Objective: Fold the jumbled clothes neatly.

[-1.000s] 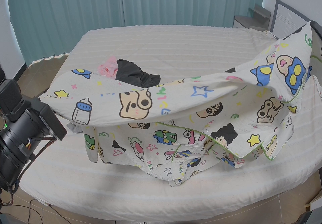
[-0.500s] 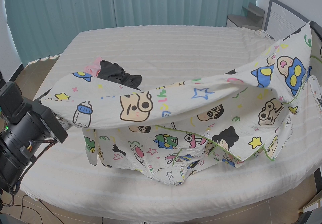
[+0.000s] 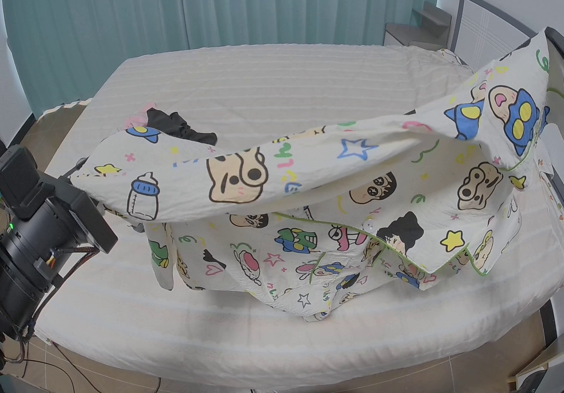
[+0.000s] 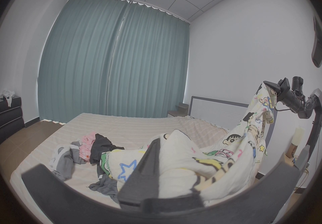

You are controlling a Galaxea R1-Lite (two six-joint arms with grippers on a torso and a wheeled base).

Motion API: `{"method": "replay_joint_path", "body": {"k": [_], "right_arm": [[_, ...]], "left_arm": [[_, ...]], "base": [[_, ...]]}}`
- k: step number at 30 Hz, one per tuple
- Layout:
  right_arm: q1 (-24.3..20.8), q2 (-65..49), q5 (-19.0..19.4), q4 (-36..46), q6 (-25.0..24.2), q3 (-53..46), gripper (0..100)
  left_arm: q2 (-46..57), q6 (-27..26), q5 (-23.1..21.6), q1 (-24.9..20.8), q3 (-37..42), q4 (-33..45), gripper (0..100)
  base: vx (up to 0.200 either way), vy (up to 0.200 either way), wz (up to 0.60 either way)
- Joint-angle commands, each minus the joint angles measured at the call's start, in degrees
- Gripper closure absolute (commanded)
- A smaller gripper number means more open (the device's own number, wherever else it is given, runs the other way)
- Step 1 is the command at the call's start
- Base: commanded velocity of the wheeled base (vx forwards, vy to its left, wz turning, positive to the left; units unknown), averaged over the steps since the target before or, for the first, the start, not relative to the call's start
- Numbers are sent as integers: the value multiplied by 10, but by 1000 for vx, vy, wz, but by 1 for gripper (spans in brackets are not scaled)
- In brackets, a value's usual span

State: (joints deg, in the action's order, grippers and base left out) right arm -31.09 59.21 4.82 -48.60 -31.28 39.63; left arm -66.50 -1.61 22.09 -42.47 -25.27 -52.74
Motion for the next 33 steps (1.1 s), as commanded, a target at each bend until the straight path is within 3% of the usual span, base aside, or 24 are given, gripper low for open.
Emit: {"method": "replay_joint_path", "body": {"k": [1, 5, 14, 30, 33], "right_arm": [[0, 1, 0, 0, 0, 5, 100], [0, 4, -1, 0, 2, 11, 100], [0, 6, -1, 1, 3, 16, 100], [-2, -13, 1, 0, 4, 4, 100], [-4, -36, 28, 0, 3, -24, 100]], "left_arm": [[1, -1, 1, 0, 3, 0, 100], [1, 0, 1, 0, 3, 0, 100], [1, 1, 1, 0, 3, -1, 100], [24, -1, 1, -1, 29, 0, 100], [34, 1, 1, -2, 45, 1, 100]], "base": [[0, -200, 0], [0, -200, 0], [0, 0, 0], [-200, 0, 0], [-200, 0, 0]]}}
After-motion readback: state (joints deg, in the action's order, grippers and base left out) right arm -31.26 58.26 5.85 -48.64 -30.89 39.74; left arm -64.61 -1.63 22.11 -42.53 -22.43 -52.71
